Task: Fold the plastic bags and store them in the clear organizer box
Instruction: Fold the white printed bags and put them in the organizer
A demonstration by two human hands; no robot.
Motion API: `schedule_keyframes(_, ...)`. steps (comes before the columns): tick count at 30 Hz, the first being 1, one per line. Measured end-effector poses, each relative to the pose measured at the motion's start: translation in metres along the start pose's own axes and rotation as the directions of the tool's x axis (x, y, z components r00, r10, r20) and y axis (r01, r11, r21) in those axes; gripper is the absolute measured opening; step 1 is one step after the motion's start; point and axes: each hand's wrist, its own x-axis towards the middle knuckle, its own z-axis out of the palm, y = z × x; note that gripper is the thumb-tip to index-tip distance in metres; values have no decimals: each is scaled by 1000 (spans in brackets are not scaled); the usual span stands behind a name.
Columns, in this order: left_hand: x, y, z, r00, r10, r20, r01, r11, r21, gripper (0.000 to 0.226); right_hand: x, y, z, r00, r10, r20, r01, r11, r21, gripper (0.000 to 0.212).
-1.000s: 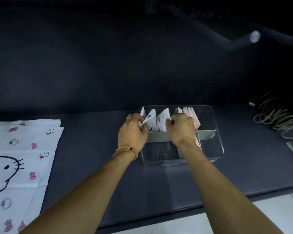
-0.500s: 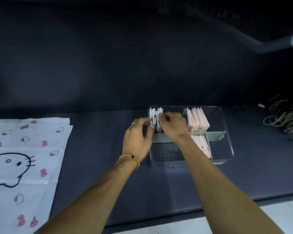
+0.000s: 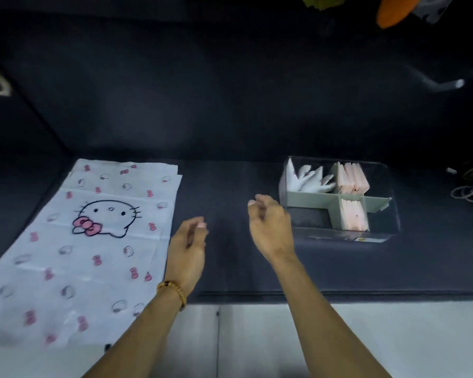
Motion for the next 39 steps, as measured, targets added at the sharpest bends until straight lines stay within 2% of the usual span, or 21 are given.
schedule_keyframes(3,-17,-14,-65,997,-55,-54,61,990,124,22,-35,-13,48,992,-2,129,2,1000,-5,36)
schedule_keyframes(6,-28,-29,-131,992,-51,-117,86,945,317,26,-74,-24,101,956,-58,286,76,996,-52,36)
schedule_keyframes(8,-32,-39,-168,989,-50,-140,109,885,453,31,-99,-29,135,898,-102,427,150,985,-80,39)
schedule_keyframes(10,-33,-48,-198,990,-61,-127,125,804,582,34,-121,-28,163,810,-154,565,250,963,-96,46)
schedule_keyframes(12,-32,-55,-219,993,-88,-81,120,744,657,38,-133,-22,181,719,-224,658,439,881,-179,52)
schedule_keyframes(13,-31,-58,-227,994,-98,-57,110,712,694,41,-137,-18,186,684,-259,682,534,814,-226,52)
schedule_keyframes(15,-28,-63,-236,996,-88,-1,57,635,770,46,-137,-10,190,661,-330,673,642,713,-281,43)
schedule_keyframes(17,-25,-67,-240,997,-45,68,-30,576,817,55,-133,-7,189,660,-391,641,678,678,-284,29)
schedule_keyframes(20,-22,-67,-245,986,-12,165,-136,508,850,73,-121,-7,190,635,-398,662,695,669,-265,22)
schedule_keyframes(21,-21,-67,-247,982,-8,189,-161,481,861,78,-117,-9,190,644,-383,662,676,690,-259,21)
schedule_keyframes(23,-21,-67,-250,978,4,208,-191,412,891,77,-109,-19,190,705,-360,611,582,786,-209,22)
schedule_keyframes(26,-17,-64,-249,988,78,135,-155,394,906,55,-90,-36,172,800,-338,496,453,882,-128,18)
schedule_keyframes(29,-8,-53,-236,981,162,108,-159,346,925,37,-59,-37,133,887,-230,401,279,958,-69,18)
schedule_keyframes(30,-5,-47,-228,972,198,130,-193,344,919,34,-48,-33,117,908,-193,372,223,974,-39,20)
schedule_keyframes(32,1,-36,-209,959,219,177,-259,441,859,30,-30,-19,83,941,-125,315,139,990,-20,20)
schedule_keyframes(34,5,-26,-190,966,80,247,-246,591,769,28,-20,2,51,967,-78,241,94,994,-57,23)
schedule_keyframes(36,10,-22,-174,933,-81,349,-194,705,682,21,-17,24,23,984,-15,180,33,995,-96,24)
schedule_keyframes(39,18,-13,-148,900,-165,404,-78,849,522,19,-21,56,-4,985,99,138,-76,984,-163,18)
